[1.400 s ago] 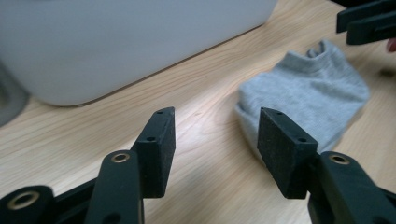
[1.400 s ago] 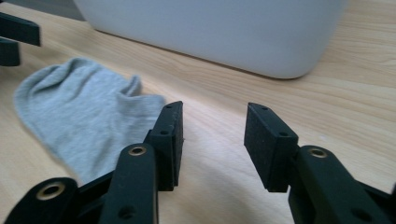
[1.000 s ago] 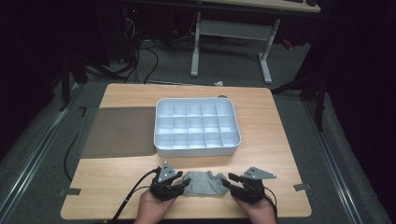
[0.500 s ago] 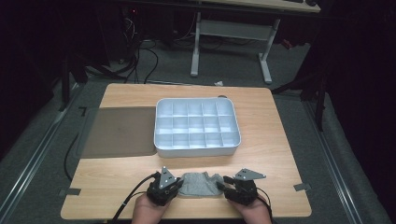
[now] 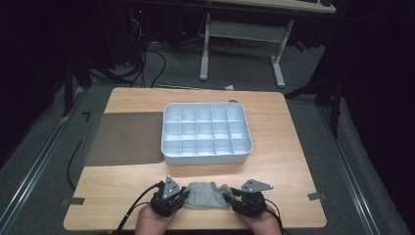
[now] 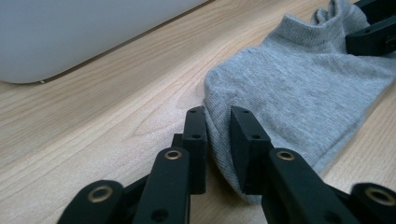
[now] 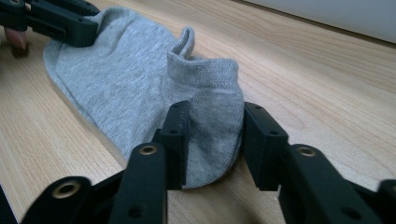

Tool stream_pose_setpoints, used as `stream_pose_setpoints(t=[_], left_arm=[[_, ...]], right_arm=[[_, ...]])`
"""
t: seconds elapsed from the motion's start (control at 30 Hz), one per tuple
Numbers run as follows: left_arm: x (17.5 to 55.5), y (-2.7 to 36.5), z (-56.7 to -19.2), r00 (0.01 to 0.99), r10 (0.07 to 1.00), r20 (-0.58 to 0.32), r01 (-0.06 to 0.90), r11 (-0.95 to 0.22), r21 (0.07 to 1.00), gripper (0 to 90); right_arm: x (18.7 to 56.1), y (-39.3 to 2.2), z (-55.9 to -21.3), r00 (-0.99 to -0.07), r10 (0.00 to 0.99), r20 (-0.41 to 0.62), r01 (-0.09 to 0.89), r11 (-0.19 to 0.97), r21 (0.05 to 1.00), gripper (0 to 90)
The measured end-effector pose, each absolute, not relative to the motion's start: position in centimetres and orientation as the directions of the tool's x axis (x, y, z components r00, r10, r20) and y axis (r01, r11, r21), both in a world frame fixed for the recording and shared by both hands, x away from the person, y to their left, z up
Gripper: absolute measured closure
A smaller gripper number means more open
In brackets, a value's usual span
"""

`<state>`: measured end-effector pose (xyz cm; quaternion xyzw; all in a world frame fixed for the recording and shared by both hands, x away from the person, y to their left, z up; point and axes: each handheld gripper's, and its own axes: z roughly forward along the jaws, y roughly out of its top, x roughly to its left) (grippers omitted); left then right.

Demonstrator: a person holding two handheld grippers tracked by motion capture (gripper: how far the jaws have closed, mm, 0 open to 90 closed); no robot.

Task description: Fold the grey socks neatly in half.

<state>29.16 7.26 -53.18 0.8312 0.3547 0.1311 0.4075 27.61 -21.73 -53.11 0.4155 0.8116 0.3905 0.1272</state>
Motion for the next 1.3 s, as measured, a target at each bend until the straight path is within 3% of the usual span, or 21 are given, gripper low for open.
stream_pose_setpoints(t=[0.1, 0.13, 0.3, 0.47, 0.57, 0.73, 0.93, 1.3], left_arm=[[29.1, 7.5, -53.2, 0.712, 0.698, -0.068, 0.482, -0.417, 0.771, 75.4], [29.1, 7.6, -53.2, 0.712, 0.699, -0.069, 0.483, -0.416, 0.771, 74.8], [28.9, 7.6, -53.1, 0.712, 0.701, -0.051, 0.474, -0.426, 0.770, 73.6], [28.6, 7.5, -51.3, 0.707, 0.706, -0.041, 0.435, -0.389, 0.812, 66.1], [28.0, 5.7, -50.4, 0.752, 0.657, -0.048, 0.402, -0.400, 0.824, 68.0], [28.1, 1.8, -51.7, 0.799, 0.600, -0.043, 0.403, -0.480, 0.779, 80.0], [28.8, 1.2, -52.8, 0.785, 0.618, -0.031, 0.422, -0.497, 0.758, 85.4], [29.1, -0.2, -52.7, 0.772, 0.635, 0.014, 0.413, -0.519, 0.748, 85.2]], right_arm=[[27.6, -21.7, -53.1, -0.629, 0.768, 0.121, 0.574, 0.354, 0.738, 73.8], [27.6, -21.6, -53.1, -0.637, 0.760, 0.129, 0.576, 0.357, 0.736, 79.4], [27.5, -21.4, -53.1, -0.645, 0.754, 0.125, 0.571, 0.366, 0.735, 83.7], [27.5, -21.4, -53.1, -0.645, 0.754, 0.120, 0.567, 0.368, 0.737, 84.2], [27.5, -21.4, -53.0, -0.647, 0.754, 0.116, 0.565, 0.372, 0.737, 84.6], [27.5, -21.3, -53.0, -0.648, 0.754, 0.108, 0.561, 0.376, 0.738, 85.5], [27.6, -21.6, -52.9, -0.650, 0.751, 0.116, 0.559, 0.368, 0.743, 86.2], [28.1, -22.3, -52.3, -0.627, 0.762, 0.161, 0.568, 0.306, 0.764, 86.5]])
